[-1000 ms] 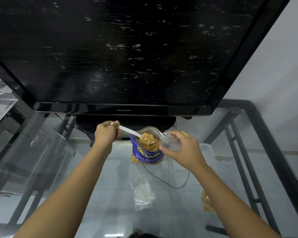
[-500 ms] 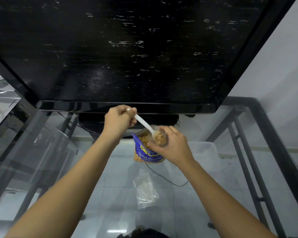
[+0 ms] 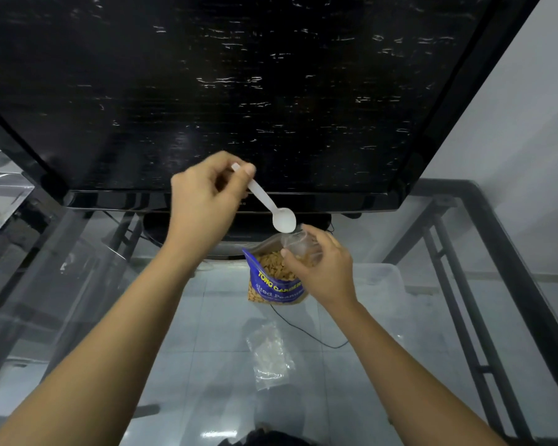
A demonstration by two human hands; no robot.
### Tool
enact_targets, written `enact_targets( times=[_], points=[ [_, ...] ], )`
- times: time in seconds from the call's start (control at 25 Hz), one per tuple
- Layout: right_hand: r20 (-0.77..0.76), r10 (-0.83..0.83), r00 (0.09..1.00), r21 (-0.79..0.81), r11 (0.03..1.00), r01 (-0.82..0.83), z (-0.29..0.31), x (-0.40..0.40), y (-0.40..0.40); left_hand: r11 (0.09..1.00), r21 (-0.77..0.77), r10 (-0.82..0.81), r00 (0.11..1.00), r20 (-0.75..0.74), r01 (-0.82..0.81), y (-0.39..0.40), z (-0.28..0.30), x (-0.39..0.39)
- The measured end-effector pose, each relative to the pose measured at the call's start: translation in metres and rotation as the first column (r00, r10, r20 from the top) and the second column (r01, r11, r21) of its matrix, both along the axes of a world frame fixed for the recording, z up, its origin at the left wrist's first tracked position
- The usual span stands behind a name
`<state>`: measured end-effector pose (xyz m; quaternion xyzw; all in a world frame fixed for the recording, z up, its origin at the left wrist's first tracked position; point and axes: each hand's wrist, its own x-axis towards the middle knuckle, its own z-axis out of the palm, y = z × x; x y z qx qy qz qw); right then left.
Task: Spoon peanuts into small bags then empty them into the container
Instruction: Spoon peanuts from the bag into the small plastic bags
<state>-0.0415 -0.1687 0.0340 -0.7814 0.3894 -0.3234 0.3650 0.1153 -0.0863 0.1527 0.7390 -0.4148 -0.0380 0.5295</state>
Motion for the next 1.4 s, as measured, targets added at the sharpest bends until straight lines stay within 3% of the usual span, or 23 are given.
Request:
enact_targets(
  times=[0.08,0.16,0.28,0.36,0.52,0.64,0.72,0.8,0.84,1.2,1.32,1.4],
  points=[
    [0.031,-0.014,0.999,0.023,1.000,0.013,-0.002,-0.009,-0.004,0.995,-0.042,0.083,0.980,-0.178,-0.092,-0.004,-0.017,0.019],
    [0.083,-0.040,0.996,0.124,0.992,0.029,-0.006,-0.018,-0.008,0.997,0.037,0.081,0.964,-0.254,-0.074,-0.007,-0.043,0.027],
    [0.106,-0.050,0.993,0.265,0.964,0.020,-0.015,-0.028,-0.009,0.957,0.247,-0.130,0.987,-0.097,0.150,-0.007,-0.086,0.009],
    [0.103,-0.034,0.994,0.299,0.954,0.002,-0.020,-0.031,-0.008,0.927,0.298,-0.225,0.974,-0.038,0.226,-0.007,-0.100,-0.003],
    [0.079,-0.003,0.997,0.333,0.943,-0.023,-0.026,-0.032,-0.004,0.935,0.331,-0.124,0.992,-0.022,0.124,-0.014,-0.101,-0.003],
    [0.080,0.005,0.997,0.339,0.940,-0.032,-0.025,-0.034,-0.004,0.911,0.378,-0.200,0.978,0.056,0.165,-0.015,-0.105,-0.009],
    [0.090,0.020,0.996,0.347,0.936,-0.050,-0.024,-0.035,-0.004,0.903,0.403,-0.104,0.985,-0.136,0.150,-0.015,-0.113,-0.011],
    [0.096,0.043,0.994,0.356,0.932,-0.075,-0.024,-0.037,-0.005,0.927,0.372,0.108,0.913,-0.393,0.051,-0.017,-0.117,-0.009],
    [0.096,0.058,0.994,0.365,0.927,-0.089,-0.023,-0.038,-0.005,0.932,0.362,0.180,0.874,-0.451,-0.005,-0.017,-0.118,-0.008],
    [0.077,0.091,0.993,0.385,0.916,-0.114,-0.017,-0.041,-0.008,0.955,0.291,0.269,0.605,-0.750,-0.064,-0.013,-0.130,0.012],
    [0.037,0.062,0.997,0.301,0.951,-0.070,-0.011,-0.042,-0.012,0.956,0.277,0.280,0.568,-0.774,-0.094,-0.009,-0.130,0.021],
    [-0.057,0.083,0.995,0.162,0.984,-0.073,-0.006,-0.040,-0.016,0.956,0.271,0.284,0.568,-0.772,-0.109,-0.007,-0.126,0.028]
  ],
)
